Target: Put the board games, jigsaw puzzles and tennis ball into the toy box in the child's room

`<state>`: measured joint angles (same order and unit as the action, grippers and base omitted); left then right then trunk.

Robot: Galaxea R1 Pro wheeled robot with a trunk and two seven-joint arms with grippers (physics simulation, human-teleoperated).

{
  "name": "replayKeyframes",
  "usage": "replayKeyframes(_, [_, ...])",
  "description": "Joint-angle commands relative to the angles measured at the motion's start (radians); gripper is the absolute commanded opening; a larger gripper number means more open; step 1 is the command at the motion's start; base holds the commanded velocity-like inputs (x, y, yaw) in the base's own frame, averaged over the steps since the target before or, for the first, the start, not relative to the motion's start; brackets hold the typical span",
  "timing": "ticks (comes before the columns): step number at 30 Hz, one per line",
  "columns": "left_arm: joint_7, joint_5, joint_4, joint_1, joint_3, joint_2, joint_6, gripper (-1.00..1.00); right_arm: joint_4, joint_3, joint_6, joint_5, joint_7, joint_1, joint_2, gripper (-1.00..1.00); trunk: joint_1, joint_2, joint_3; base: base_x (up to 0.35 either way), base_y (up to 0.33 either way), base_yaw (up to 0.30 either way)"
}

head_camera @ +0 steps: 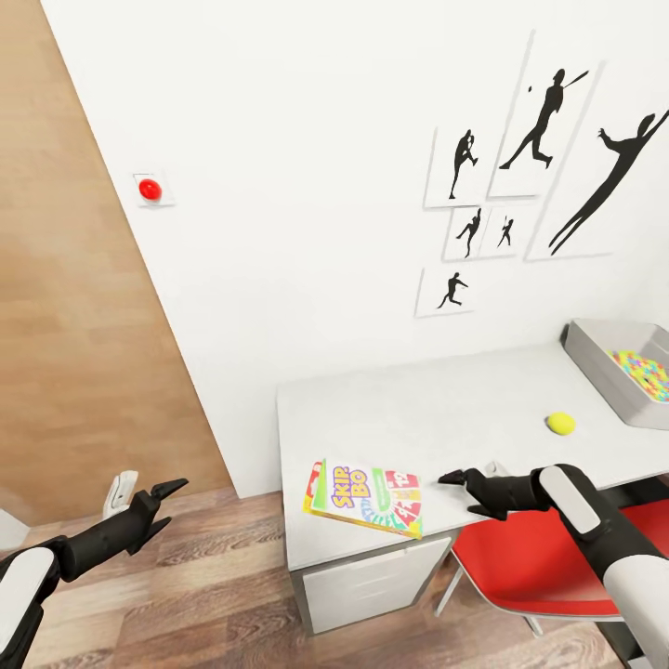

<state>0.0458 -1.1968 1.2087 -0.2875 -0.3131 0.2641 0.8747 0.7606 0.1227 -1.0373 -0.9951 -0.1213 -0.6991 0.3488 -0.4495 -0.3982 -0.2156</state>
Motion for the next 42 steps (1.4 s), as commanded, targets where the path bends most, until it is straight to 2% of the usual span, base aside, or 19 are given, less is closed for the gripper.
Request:
replayKeyframes(1, [0.005, 0.005, 0.0, -0.001, -0.002, -0.001, 0.005, 1.0, 0.0, 0.003, -0.003, 0.01, -0.011, -0.001, -0.001, 1.0, -0.001, -0.002, -0.002, 0.0, 0.0, 0.0])
replayKeyframes(21, [0.005, 0.005, 0.0, -0.001, -0.001, -0.002, 0.005, 1.0, -0.002, 0.006, -0.006, 0.021, -0.008, 0.002, -0.037, 1.0, -0.001, -0.002, -0.002, 0.0, 0.0, 0.0])
replayKeyframes(42, [0.005, 0.004, 0.0, -0.001, -0.001, -0.002, 0.005, 1.0, -0.004, -0.002, 0.0, 0.037, -0.004, -0.004, -0.046, 1.0, -0.001, -0.002, -0.008, 0.0, 0.0, 0.0])
